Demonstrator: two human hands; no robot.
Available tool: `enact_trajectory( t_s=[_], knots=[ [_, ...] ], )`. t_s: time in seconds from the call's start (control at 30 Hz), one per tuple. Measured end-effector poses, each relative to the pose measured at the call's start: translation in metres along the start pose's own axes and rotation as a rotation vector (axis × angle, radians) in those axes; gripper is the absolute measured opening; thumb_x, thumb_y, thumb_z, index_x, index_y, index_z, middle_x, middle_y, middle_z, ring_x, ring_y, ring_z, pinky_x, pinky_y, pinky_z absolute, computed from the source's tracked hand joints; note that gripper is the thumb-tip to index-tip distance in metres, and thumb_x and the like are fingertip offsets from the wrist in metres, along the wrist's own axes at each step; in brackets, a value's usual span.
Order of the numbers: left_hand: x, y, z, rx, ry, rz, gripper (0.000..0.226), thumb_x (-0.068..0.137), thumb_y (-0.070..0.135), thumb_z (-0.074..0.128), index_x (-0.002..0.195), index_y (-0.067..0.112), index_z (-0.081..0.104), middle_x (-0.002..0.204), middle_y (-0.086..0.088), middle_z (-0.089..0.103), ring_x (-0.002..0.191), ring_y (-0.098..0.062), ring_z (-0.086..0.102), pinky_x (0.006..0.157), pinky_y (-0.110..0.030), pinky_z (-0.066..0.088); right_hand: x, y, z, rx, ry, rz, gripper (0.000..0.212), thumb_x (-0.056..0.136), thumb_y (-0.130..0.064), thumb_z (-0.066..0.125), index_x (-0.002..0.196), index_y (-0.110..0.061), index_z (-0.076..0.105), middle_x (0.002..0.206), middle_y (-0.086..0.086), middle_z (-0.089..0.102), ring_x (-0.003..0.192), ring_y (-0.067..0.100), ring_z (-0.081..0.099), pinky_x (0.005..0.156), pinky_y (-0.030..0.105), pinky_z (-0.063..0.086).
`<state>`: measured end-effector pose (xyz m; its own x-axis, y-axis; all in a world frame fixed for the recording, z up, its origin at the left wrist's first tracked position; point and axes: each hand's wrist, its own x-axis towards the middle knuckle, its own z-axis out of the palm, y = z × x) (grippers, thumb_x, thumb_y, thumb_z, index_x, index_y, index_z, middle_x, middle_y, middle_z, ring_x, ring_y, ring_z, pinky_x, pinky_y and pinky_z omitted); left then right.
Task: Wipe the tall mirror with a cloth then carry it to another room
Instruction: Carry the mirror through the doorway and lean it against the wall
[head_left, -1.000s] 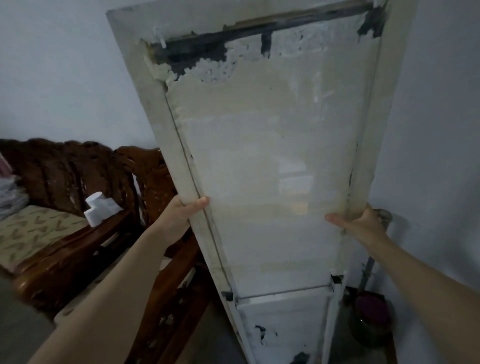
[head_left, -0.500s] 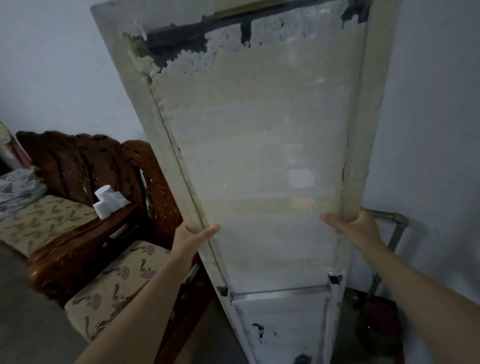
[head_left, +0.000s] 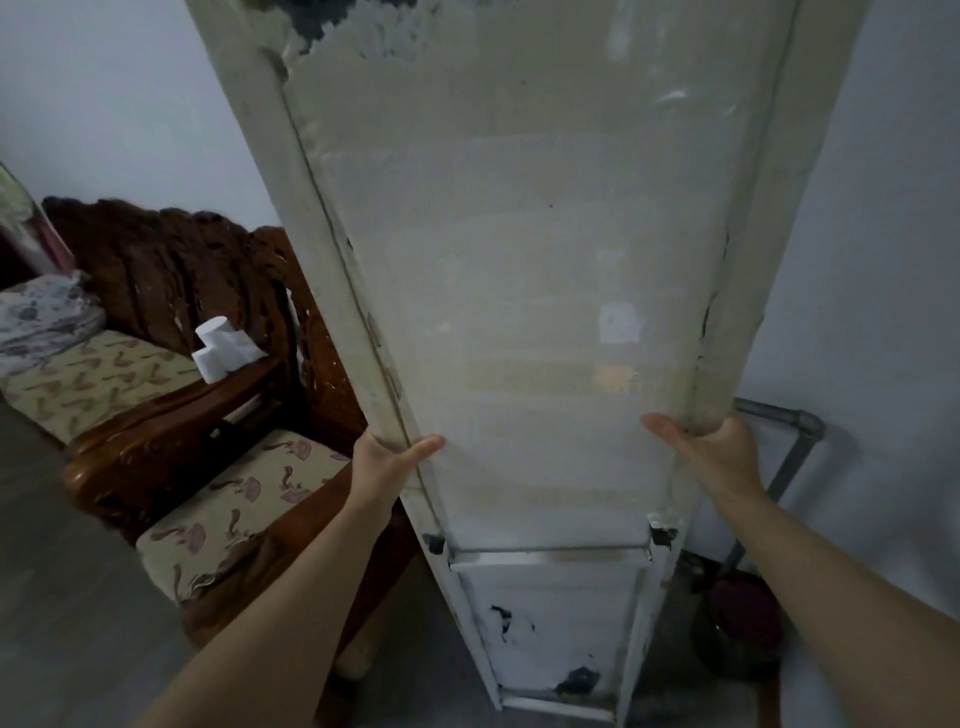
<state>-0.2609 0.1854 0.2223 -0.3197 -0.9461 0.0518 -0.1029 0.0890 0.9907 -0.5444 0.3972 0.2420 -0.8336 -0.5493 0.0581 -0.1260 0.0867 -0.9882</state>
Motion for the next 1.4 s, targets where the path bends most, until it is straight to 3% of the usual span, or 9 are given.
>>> enact_trajectory(
  t_s=[0.13, 0.43, 0.53, 0.7, 0.83, 0.93, 1.0, 1.23, 1.4],
  knots=[
    [-0.011, 0.003, -0.009, 0.023, -0.002, 0.02, 0.049, 0.045, 0.041, 0.085, 0.09, 0.029, 0.07, 0.084, 0.015, 0.074, 0.078, -0.001, 0.072, 0.065, -0.019, 0.058, -0.005, -0.003, -0.005, -0.05, -0.041, -0.039, 0.069, 0.043, -0.057, 0.081, 0.094, -0.011, 0.073, 0.086, 0.0, 0.073, 0.082, 0.015, 0.069, 0.073, 0.029, 0.055],
    [-0.054, -0.004, -0.078, -0.062, 0.099, -0.062, 0.04, 0.044, 0.036, 0.085, 0.081, 0.026, 0.071, 0.082, 0.014, 0.074, 0.074, -0.003, 0.072, 0.06, -0.02, 0.058, -0.043, -0.025, 0.036, -0.086, -0.14, -0.113, 0.05, 0.058, -0.036, 0.086, 0.096, -0.008, 0.072, 0.088, 0.005, 0.072, 0.076, 0.01, 0.066, 0.058, 0.019, 0.053],
    [-0.069, -0.003, -0.12, -0.064, 0.143, -0.042, 0.037, 0.053, 0.029, 0.088, 0.086, 0.026, 0.071, 0.089, 0.013, 0.073, 0.077, -0.003, 0.072, 0.066, -0.025, 0.059, -0.063, -0.041, 0.067, -0.084, -0.185, -0.143, 0.046, 0.06, -0.033, 0.087, 0.097, -0.014, 0.068, 0.09, 0.007, 0.071, 0.081, 0.02, 0.067, 0.073, 0.034, 0.057],
    [-0.095, 0.002, -0.202, -0.068, 0.249, -0.005, 0.037, 0.06, 0.012, 0.088, 0.088, 0.028, 0.069, 0.076, 0.021, 0.073, 0.072, 0.005, 0.07, 0.055, -0.012, 0.054, -0.113, -0.07, 0.13, -0.031, -0.285, -0.161, 0.031, 0.06, -0.038, 0.086, 0.08, -0.038, 0.062, 0.077, -0.018, 0.064, 0.061, -0.011, 0.061, 0.05, 0.011, 0.048],
    [-0.125, -0.002, -0.286, -0.031, 0.362, -0.019, 0.043, 0.048, 0.028, 0.09, 0.086, 0.023, 0.071, 0.082, 0.009, 0.075, 0.073, -0.006, 0.072, 0.059, -0.018, 0.057, -0.166, -0.08, 0.193, 0.02, -0.358, -0.137, 0.03, 0.063, -0.029, 0.087, 0.078, -0.035, 0.062, 0.073, -0.021, 0.065, 0.057, -0.017, 0.059, 0.046, 0.004, 0.045],
    [-0.148, -0.005, -0.349, -0.001, 0.445, -0.02, 0.059, 0.04, 0.034, 0.088, 0.091, 0.011, 0.07, 0.086, -0.003, 0.073, 0.075, -0.016, 0.07, 0.058, -0.02, 0.056, -0.204, -0.085, 0.242, 0.054, -0.417, -0.135, 0.028, 0.062, -0.024, 0.087, 0.072, -0.032, 0.063, 0.061, -0.021, 0.065, 0.053, -0.013, 0.061, 0.044, 0.007, 0.047],
    [-0.164, -0.004, -0.394, 0.036, 0.493, -0.019, 0.056, 0.045, 0.028, 0.091, 0.093, 0.007, 0.07, 0.086, -0.008, 0.073, 0.075, -0.02, 0.069, 0.06, -0.025, 0.057, -0.228, -0.091, 0.278, 0.075, -0.462, -0.132, 0.028, 0.062, -0.025, 0.087, 0.074, -0.032, 0.064, 0.068, -0.019, 0.066, 0.054, -0.008, 0.063, 0.044, 0.009, 0.048],
    [-0.211, 0.019, -0.535, 0.144, 0.691, 0.042, 0.038, 0.051, 0.018, 0.092, 0.083, 0.016, 0.071, 0.075, 0.005, 0.071, 0.058, 0.004, 0.066, 0.048, -0.011, 0.048, -0.307, -0.124, 0.404, 0.071, -0.62, -0.177, 0.037, 0.065, -0.033, 0.085, 0.09, -0.019, 0.061, 0.08, -0.004, 0.065, 0.072, 0.011, 0.063, 0.049, 0.016, 0.048],
    [-0.238, 0.03, -0.61, 0.217, 0.826, 0.011, 0.046, 0.053, 0.02, 0.092, 0.091, 0.004, 0.072, 0.081, -0.008, 0.071, 0.069, -0.017, 0.064, 0.052, -0.022, 0.052, -0.352, -0.141, 0.482, 0.069, -0.73, -0.161, 0.046, 0.065, -0.035, 0.084, 0.097, -0.009, 0.064, 0.091, 0.011, 0.068, 0.076, 0.022, 0.065, 0.06, 0.031, 0.055]
  ],
)
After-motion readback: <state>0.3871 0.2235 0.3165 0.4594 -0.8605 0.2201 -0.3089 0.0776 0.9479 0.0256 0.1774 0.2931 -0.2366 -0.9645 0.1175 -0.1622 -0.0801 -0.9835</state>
